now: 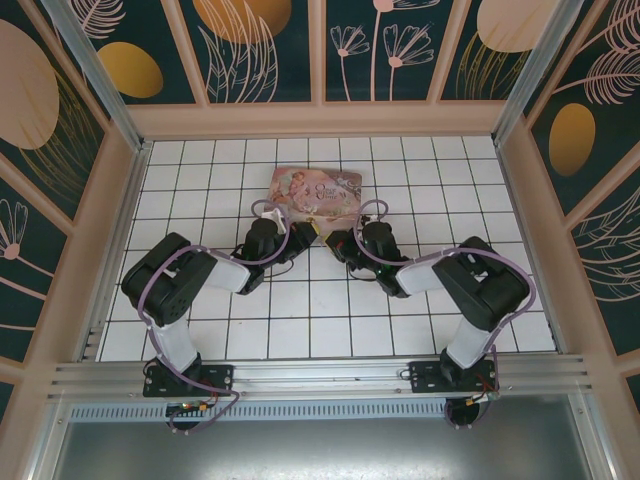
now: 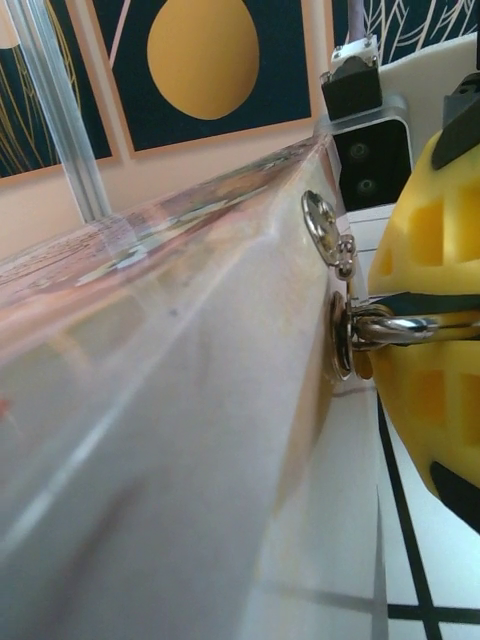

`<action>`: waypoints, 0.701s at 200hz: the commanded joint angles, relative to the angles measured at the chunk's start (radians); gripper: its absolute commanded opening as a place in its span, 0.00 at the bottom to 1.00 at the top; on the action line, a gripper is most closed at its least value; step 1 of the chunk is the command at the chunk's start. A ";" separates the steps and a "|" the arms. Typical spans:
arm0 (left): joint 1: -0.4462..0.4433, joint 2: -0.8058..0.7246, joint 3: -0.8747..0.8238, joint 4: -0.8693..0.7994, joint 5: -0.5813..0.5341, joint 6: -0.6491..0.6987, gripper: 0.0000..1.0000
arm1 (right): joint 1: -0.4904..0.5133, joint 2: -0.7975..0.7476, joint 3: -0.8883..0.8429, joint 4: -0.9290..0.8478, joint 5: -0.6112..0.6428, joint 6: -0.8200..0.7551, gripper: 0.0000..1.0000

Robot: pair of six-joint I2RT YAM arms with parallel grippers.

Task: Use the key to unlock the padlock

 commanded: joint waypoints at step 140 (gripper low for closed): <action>-0.057 0.037 0.008 -0.122 0.063 0.043 0.00 | 0.009 -0.115 0.086 0.244 -0.171 0.026 0.00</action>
